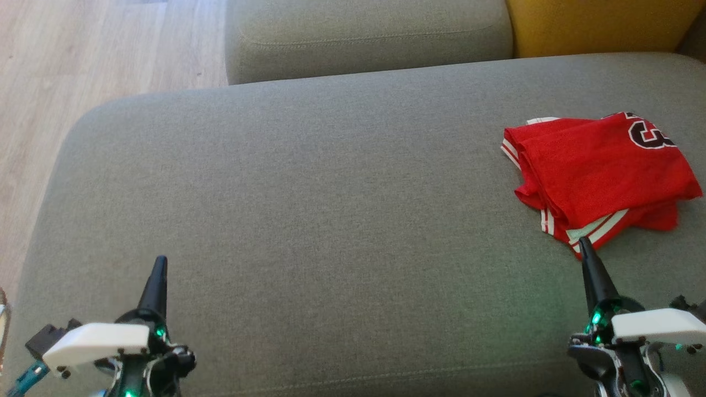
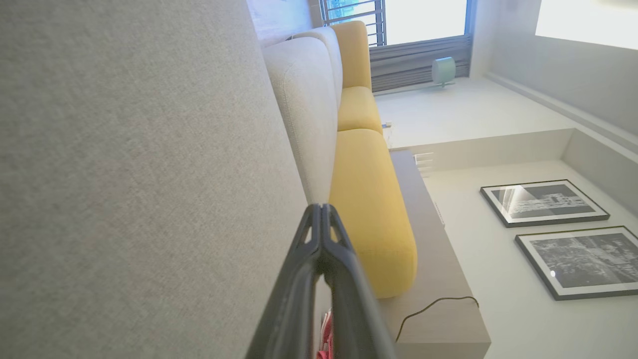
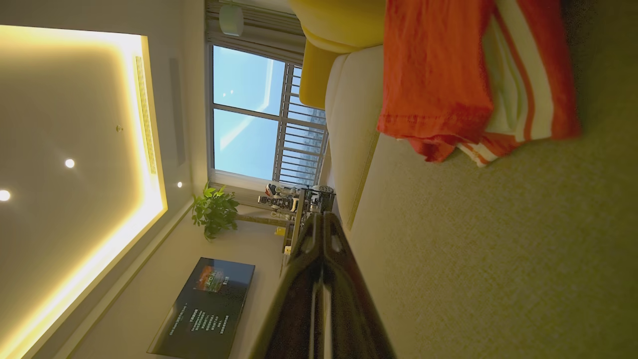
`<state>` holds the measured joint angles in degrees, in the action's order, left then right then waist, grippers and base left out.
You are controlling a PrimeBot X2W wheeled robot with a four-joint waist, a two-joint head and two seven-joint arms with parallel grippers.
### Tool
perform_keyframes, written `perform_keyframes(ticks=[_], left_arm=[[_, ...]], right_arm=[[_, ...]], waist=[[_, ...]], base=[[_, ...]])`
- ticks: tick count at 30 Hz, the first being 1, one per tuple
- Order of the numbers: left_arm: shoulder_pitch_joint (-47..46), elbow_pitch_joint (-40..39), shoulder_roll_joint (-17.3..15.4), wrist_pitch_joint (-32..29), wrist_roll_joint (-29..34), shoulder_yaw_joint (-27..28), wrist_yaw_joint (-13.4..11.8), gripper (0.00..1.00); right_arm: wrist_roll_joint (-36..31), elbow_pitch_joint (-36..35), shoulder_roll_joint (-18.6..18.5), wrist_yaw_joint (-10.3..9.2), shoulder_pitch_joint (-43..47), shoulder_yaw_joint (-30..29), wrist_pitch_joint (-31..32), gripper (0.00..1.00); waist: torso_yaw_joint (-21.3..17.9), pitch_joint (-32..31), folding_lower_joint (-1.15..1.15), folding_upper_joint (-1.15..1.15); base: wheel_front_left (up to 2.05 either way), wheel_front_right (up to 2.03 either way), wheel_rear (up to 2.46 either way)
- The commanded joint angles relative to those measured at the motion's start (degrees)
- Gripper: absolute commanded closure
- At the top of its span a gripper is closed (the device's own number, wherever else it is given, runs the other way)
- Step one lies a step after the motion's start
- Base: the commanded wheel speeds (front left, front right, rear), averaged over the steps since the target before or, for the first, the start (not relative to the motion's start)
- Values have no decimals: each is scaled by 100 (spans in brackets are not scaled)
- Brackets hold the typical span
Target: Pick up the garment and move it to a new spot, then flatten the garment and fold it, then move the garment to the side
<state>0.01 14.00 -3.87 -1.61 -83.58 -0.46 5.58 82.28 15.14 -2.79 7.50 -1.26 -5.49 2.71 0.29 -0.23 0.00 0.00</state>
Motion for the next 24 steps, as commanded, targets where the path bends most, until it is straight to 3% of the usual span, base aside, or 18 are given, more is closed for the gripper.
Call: perform_keyframes(ticks=[1,14,24], left_arm=[[-397,-144,-91,-58,-185,249,59,100],[-594,-12,-80,-282,-1041,444,187,100],[-602,-6,-62,-308,-1046,473,191,100]], right_arm=[[198,-171,-95,-1,-353,75,58,100],[1057,-120,-92,-1,-478,12,280,100],[1072,-118,-83,-1,-483,-3,297,100]], waist=[[-3,4,0,0],[-28,40,0,0],[-29,41,0,0]], base=[[0,0,0],[0,0,0],[0,0,0]])
